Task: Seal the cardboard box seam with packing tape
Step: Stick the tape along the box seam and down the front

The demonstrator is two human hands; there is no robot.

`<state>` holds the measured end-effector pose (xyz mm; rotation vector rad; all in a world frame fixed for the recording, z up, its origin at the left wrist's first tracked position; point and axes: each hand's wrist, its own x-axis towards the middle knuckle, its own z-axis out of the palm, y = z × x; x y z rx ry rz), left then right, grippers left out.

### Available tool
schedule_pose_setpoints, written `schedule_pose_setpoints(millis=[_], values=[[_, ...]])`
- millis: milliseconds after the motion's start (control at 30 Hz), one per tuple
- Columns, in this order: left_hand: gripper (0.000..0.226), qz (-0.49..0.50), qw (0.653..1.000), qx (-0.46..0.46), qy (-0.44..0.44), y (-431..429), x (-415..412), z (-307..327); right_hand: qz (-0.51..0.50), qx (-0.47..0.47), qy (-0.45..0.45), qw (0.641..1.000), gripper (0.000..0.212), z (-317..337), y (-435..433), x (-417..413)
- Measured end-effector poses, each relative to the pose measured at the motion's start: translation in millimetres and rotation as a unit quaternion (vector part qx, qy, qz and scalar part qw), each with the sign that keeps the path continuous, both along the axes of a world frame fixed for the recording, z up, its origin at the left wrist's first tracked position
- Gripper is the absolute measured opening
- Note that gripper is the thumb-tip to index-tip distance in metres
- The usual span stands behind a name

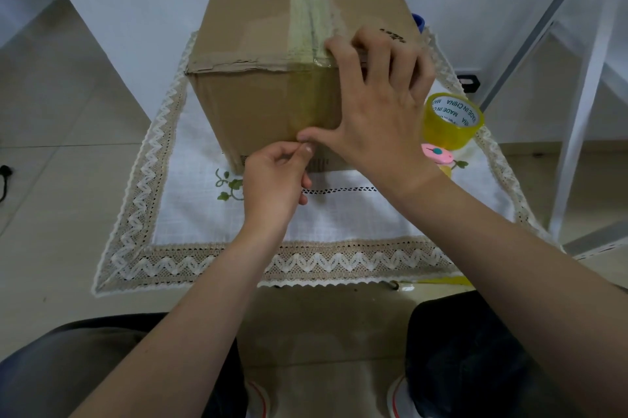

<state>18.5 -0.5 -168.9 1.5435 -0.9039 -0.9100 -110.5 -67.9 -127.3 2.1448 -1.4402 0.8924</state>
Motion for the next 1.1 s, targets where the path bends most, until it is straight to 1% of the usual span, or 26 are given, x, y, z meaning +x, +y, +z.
schedule_pose_setpoints(millis=[100,233,267,300,433,533,600,667,767,833,900,1000,1100], values=[[0.019,0.001,1.000,-0.001,-0.001,0,0,0,0.001,0.002,0.005,1.000,0.104,0,1,-1],[0.016,0.000,1.000,-0.001,0.006,1,-1,2,0.012,0.002,-0.061,0.998,0.079,14,0,3],[0.015,0.000,1.000,0.002,0.012,1,-2,2,0.010,-0.001,-0.069,0.998,0.078,14,-1,3],[0.014,0.000,1.000,0.004,0.020,1,-1,2,0.005,-0.004,-0.065,0.998,0.080,12,-1,3],[0.013,-0.003,1.000,0.009,0.029,1,0,2,0.006,-0.030,-0.019,0.999,0.101,-7,-3,1],[0.016,-0.005,0.999,0.013,0.031,1,0,3,0.004,-0.037,0.006,0.999,0.109,-11,-3,1],[0.017,-0.005,0.999,0.018,0.029,1,0,3,0.001,-0.028,0.013,1.000,0.110,-12,-2,2],[0.014,-0.005,0.999,0.018,0.031,1,0,3,0.011,-0.023,-0.012,1.000,0.100,-8,0,3],[0.011,-0.009,0.999,0.013,0.034,2,-1,3,0.020,-0.022,-0.102,0.994,0.069,9,-1,5],[0.011,-0.009,0.999,0.013,0.034,2,0,4,0.009,-0.019,-0.121,0.992,0.062,13,-3,6],[0.010,-0.008,0.999,0.013,0.036,2,0,4,0.010,-0.023,-0.108,0.994,0.067,6,-3,7],[0.010,-0.008,0.999,0.011,0.039,2,0,3,0.015,-0.033,-0.053,0.998,0.085,-9,-1,2],[0.009,-0.009,0.999,0.012,0.036,2,1,3,0.015,-0.039,-0.024,0.999,0.100,-12,-1,-2]])
